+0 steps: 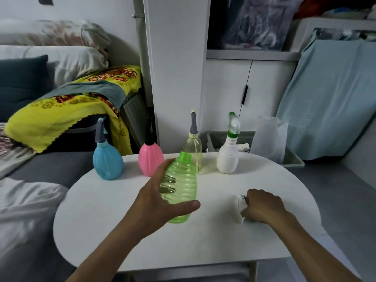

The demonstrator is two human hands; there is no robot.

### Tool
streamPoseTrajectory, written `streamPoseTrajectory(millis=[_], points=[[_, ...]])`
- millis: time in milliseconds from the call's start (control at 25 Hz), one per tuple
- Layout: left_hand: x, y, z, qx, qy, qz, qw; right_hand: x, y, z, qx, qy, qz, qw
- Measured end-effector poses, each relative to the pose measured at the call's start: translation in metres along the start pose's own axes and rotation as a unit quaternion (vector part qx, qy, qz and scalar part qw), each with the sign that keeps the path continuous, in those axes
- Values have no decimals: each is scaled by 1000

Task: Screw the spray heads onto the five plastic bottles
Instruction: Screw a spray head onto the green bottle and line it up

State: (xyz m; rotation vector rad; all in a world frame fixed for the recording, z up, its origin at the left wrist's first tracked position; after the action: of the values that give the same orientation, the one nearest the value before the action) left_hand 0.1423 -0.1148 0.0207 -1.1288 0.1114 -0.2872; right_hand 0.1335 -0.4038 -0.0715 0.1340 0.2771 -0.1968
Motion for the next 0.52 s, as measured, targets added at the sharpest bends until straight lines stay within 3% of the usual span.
streamPoseTrajectory(millis=[200,280,360,400,440,520], points=[[3,3,-3,42,0,-9,999,-3,2,-13,-20,43,58,997],[2,7,-3,65,-2,-9,998,-3,8,-6,-5,14,83,996],[2,12,0,99,-8,-2,995,-5,13,18,133,-60,95,985],[2,13,2,118,-17,-2,993,-7,10,36,262,-116,92,954],[3,14,5,132,-29,-6,991,-12,3,55,417,-173,89,888],[2,13,7,150,-42,-17,988,-28,-11,85,674,-248,100,688]])
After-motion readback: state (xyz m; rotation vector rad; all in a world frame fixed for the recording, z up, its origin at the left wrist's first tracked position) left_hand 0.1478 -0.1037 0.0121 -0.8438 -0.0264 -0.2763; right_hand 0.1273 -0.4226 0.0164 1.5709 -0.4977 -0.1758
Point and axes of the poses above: each hand's wrist, its own x-axis towards the middle knuckle, its own z-axis out of the back of the hand, y = z × x, the point moved 9 cm from there along x, towards the middle knuckle, and after that the axes turned 10 degrees about z, right-handed, at the moved point
